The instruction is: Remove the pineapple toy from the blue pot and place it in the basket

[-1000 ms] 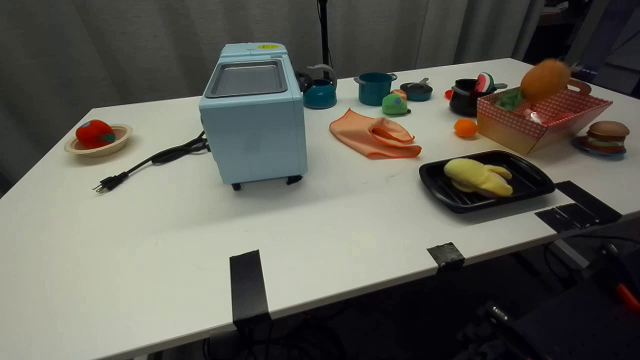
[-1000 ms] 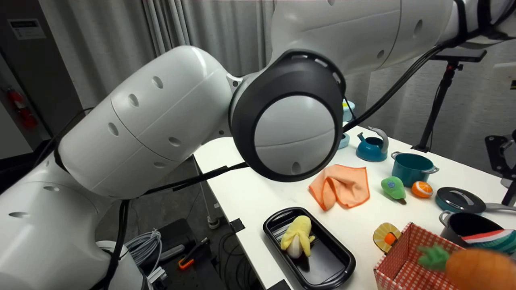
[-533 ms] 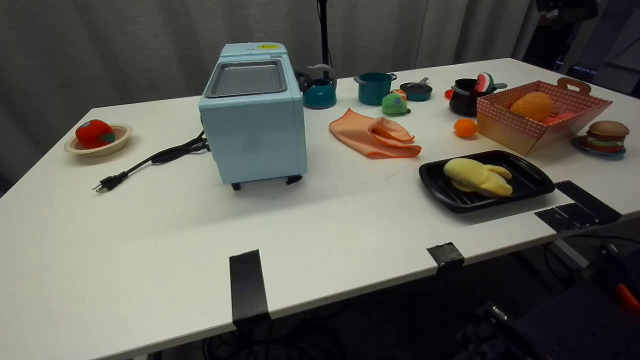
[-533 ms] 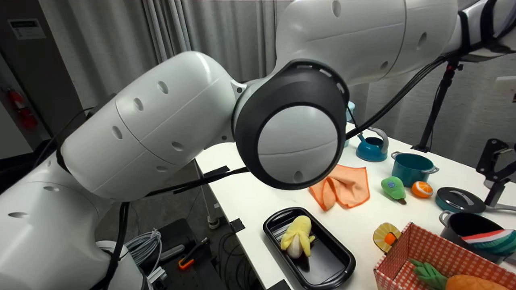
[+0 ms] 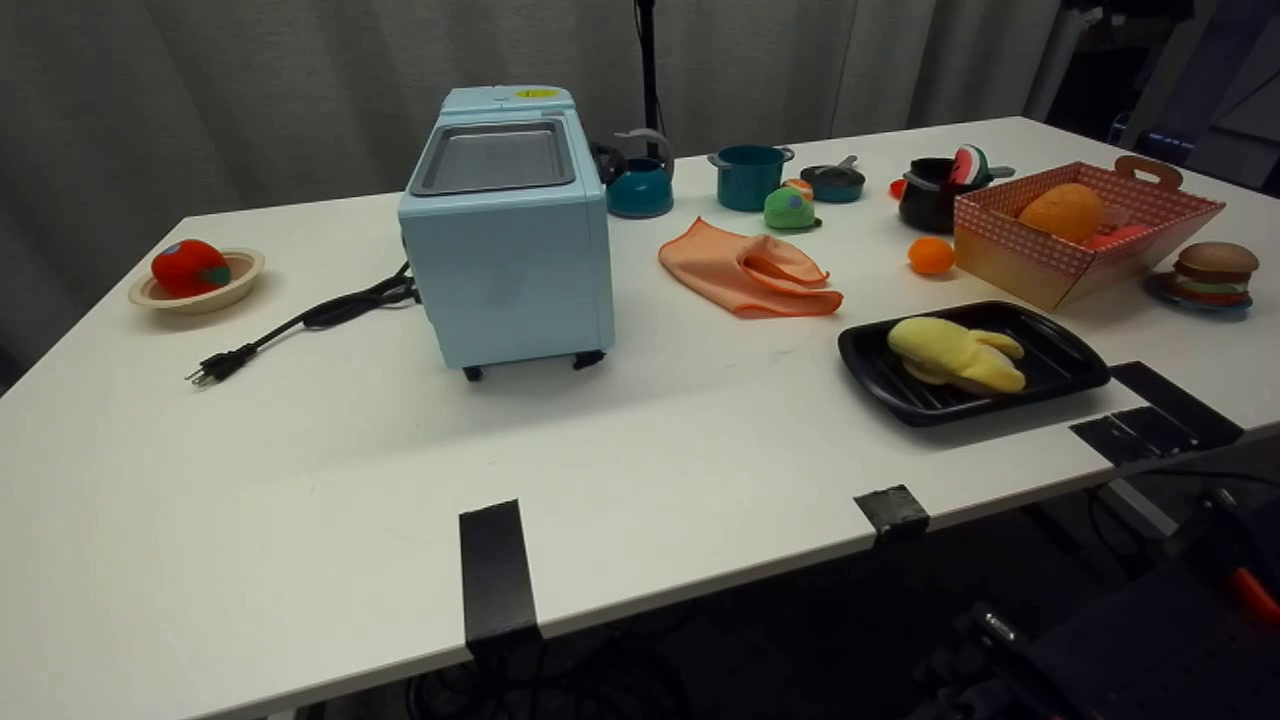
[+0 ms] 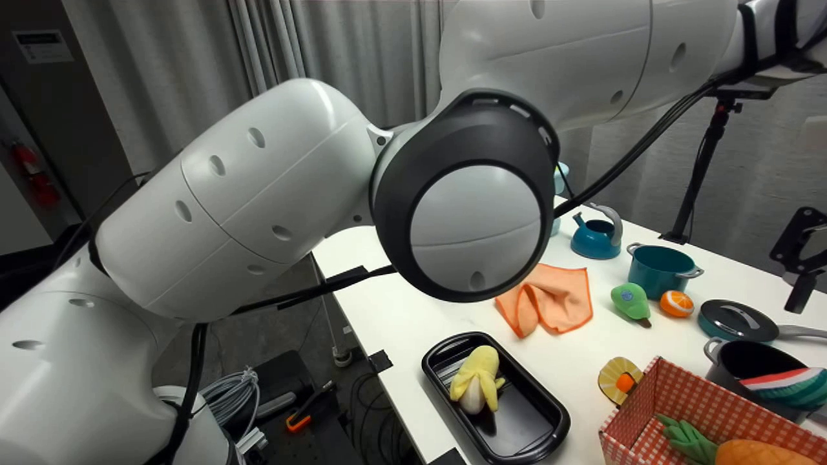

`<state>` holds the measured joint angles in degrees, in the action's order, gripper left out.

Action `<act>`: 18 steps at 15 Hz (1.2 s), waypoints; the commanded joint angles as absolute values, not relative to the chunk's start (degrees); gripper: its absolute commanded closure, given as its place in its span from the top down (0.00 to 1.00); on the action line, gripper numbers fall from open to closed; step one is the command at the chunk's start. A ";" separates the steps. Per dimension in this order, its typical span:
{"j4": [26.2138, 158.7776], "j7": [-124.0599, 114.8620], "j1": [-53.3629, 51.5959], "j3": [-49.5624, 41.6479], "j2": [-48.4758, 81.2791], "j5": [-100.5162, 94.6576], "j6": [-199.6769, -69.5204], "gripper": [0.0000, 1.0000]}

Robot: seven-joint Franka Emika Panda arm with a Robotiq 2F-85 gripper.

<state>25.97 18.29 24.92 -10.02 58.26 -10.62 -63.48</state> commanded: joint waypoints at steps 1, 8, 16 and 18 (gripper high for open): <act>25.58 18.85 25.79 -8.52 56.61 -8.77 -67.18 1.00; 26.34 18.59 26.01 -7.00 53.81 -5.93 -74.40 1.00; 26.55 16.62 26.85 -4.75 51.13 -0.44 -76.91 1.00; 26.67 16.17 27.01 -4.55 50.57 0.16 -76.58 1.00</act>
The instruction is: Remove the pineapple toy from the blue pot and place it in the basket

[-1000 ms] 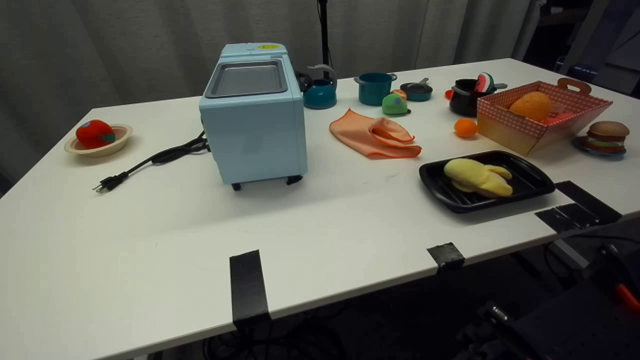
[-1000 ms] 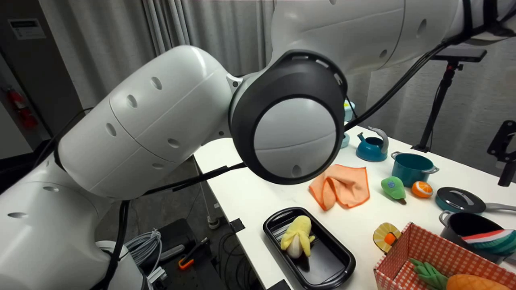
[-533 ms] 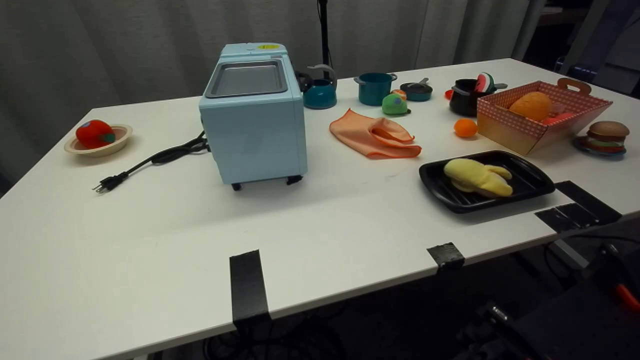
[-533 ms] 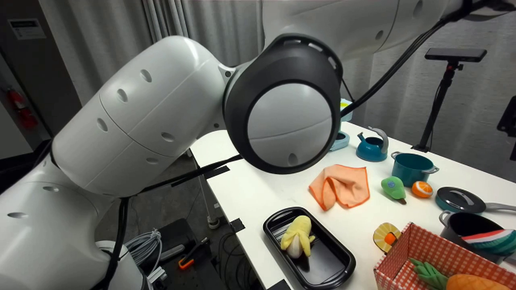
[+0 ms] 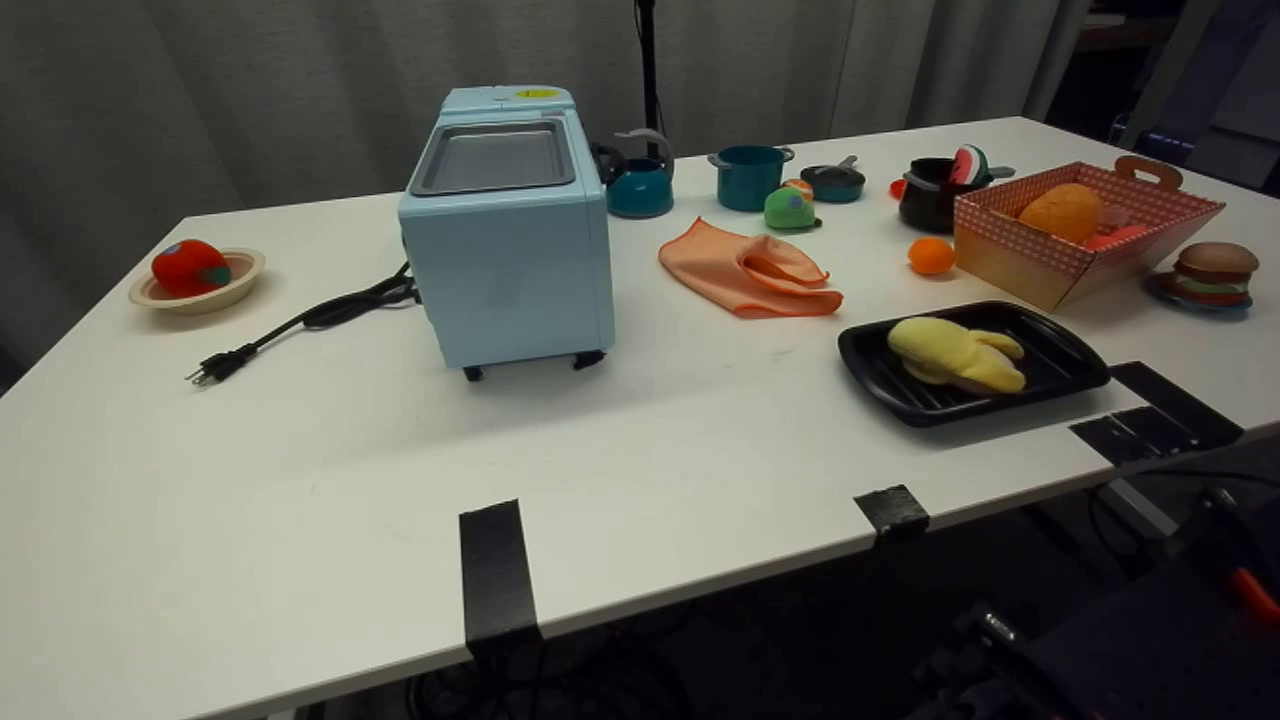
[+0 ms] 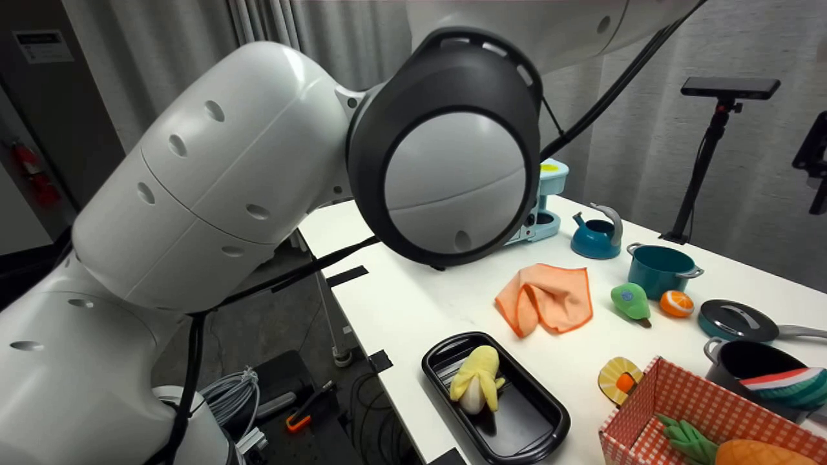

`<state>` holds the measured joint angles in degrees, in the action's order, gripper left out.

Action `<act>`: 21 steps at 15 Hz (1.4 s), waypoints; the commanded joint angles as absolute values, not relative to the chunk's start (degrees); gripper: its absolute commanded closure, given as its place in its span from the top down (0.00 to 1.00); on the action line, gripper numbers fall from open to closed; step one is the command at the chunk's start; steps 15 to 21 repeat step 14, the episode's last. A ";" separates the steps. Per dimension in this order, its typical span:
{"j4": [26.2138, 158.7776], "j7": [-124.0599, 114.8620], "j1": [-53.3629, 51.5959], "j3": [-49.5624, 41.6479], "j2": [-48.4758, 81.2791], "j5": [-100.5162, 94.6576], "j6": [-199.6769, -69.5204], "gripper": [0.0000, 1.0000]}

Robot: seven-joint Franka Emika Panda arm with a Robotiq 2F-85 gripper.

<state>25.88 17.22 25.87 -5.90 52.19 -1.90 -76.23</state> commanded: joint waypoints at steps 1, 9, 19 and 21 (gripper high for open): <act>26.82 15.91 27.03 -4.52 50.25 0.22 -76.14 1.00; 26.88 16.56 26.11 -5.31 50.79 -1.51 -76.56 1.00; 26.88 16.56 26.12 -5.31 50.80 -1.51 -76.56 1.00; 26.88 16.56 26.12 -5.31 50.80 -1.51 -76.56 1.00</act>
